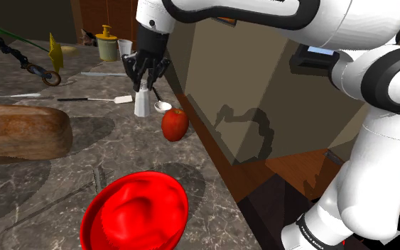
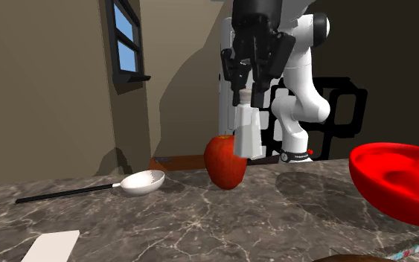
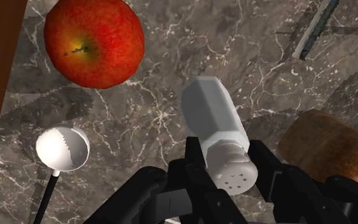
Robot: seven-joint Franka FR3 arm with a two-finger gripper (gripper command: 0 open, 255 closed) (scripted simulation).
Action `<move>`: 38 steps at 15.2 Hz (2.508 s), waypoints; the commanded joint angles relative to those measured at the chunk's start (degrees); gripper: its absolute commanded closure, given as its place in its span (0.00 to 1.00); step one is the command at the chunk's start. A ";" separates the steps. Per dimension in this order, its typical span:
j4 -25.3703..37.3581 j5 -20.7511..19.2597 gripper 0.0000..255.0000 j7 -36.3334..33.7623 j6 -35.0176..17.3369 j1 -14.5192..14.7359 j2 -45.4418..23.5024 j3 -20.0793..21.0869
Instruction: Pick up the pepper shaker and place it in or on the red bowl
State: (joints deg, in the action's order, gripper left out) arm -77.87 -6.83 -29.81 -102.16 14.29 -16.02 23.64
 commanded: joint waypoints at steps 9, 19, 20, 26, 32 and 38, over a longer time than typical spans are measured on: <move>8.03 -0.57 1.00 -0.92 7.39 1.47 -0.71 0.45; -6.05 3.04 1.00 -9.54 5.61 4.83 12.30 4.30; -6.87 3.31 1.00 -10.49 5.67 5.29 13.25 4.75; -10.03 4.51 1.00 -16.74 6.68 8.36 17.71 7.80; -10.28 4.71 1.00 -24.46 8.67 12.02 19.92 11.89; -16.86 5.87 1.00 -23.93 3.63 11.84 21.83 11.43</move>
State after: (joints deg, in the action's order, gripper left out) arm -93.72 -1.07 -53.61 -97.69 26.07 5.58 35.02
